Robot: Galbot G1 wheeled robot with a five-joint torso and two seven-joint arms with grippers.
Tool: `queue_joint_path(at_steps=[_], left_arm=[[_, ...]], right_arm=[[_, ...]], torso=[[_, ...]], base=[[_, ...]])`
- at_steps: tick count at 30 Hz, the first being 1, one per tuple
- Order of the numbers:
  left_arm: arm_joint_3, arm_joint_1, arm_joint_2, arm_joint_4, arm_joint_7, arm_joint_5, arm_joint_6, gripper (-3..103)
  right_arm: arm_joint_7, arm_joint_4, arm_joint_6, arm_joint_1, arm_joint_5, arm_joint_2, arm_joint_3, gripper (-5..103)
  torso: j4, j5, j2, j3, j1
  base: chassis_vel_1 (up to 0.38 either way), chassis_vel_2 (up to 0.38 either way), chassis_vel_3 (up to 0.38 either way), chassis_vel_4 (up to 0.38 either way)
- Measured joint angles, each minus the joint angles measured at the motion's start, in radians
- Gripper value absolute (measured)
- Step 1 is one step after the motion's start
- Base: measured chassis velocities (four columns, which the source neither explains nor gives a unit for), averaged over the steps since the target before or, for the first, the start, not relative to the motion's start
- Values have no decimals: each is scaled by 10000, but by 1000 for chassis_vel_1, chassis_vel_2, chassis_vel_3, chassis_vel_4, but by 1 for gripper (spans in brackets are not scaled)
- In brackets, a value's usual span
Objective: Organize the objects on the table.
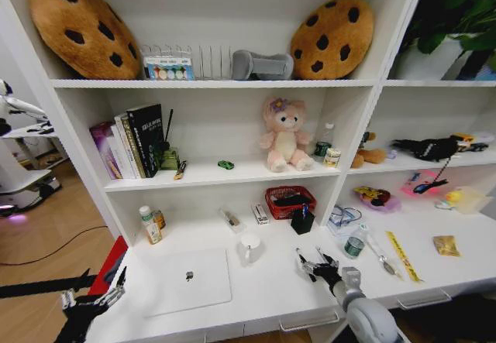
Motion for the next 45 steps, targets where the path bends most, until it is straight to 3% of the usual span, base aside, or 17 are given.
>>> queue_joint_path(at_steps=[10,12,16,18,22,26,28,29,30,32,38,44,45], left_arm=[[-35,-13,-153,169,13,82,8,98],[-47,-17,-154,183,13,82,8,98],[-57,-34,-162,213,13,80,8,98],[-58,-41,-165,257,12,80,8,98],[-19,-79,-170,387,9,119,7,98],[-7,-100,-170,410,8,124,8,98],[-6,-116,-169,475,7,155,2,98],[-6,-116,-169,475,7,155,2,98],[-6,-122,-165,513,7,167,-5,98],[-5,-127,-164,527,7,176,-9,98],[65,-114,-218,457,14,238,-17,98],[76,-88,-290,442,29,306,-58,98],[82,-79,-315,422,33,319,-70,98]], right_arm=[[344,-546,-253,946,349,-127,-978,103],[417,-646,-262,1080,460,-116,-1144,95],[526,-756,-277,1211,525,-110,-1310,95],[565,-800,-300,1277,536,-109,-1388,90],[664,-837,-375,1385,706,-110,-1444,68],[669,-839,-377,1379,735,-129,-1440,63],[669,-780,-385,1315,843,-137,-1381,52],[669,-780,-385,1315,843,-137,-1381,52],[667,-739,-386,1241,865,-137,-1319,41],[660,-718,-385,1185,865,-135,-1277,41],[518,-581,-395,908,816,-113,-1044,14],[415,-522,-361,815,821,-111,-882,12],[343,-525,-95,811,811,-112,-850,12]], torso=[[0,-1,0,0,-1],[0,-1,0,0,0],[-1,-3,1,-1,0],[-2,-3,1,-1,0],[-1,-3,2,-2,-1],[-1,-3,2,-2,-1],[0,-1,2,-2,-1],[0,-1,2,-2,-1],[0,0,2,-2,-1],[0,-1,1,-2,-1],[0,3,1,-1,-1],[0,2,1,0,-1],[-2,3,1,1,-1]], base=[[0,0,0,0],[0,0,0,0],[0,0,0,0],[0,0,0,0],[0,0,0,0],[0,0,0,0],[0,0,0,0],[0,0,0,0],[0,0,0,0],[0,0,0,0],[0,0,0,0],[0,0,0,0],[0,0,0,0]])
